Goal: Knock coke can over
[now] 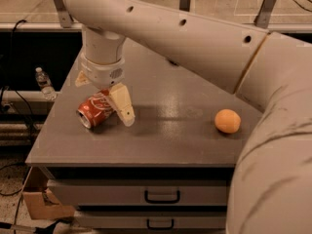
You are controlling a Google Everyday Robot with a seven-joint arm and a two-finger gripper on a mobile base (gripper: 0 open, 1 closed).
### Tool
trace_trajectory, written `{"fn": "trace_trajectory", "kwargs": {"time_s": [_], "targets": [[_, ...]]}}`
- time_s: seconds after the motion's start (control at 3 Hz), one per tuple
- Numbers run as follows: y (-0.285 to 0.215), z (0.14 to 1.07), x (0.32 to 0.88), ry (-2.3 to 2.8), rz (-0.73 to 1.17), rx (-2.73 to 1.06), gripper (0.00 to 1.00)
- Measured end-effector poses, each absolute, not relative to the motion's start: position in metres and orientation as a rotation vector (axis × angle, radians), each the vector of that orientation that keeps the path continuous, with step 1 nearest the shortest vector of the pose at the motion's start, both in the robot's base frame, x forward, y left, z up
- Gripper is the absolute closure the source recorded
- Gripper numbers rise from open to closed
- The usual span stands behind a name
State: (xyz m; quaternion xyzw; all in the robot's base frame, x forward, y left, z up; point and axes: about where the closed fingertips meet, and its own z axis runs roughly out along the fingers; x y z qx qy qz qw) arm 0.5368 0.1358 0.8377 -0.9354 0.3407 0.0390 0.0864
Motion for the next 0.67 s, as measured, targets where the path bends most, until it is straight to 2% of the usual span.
{"fn": "trace_trajectory", "kwargs": {"time_s": [0.67], "targets": [[0.092, 0.861, 0.555, 1.142, -0.025, -2.771, 0.00]]}}
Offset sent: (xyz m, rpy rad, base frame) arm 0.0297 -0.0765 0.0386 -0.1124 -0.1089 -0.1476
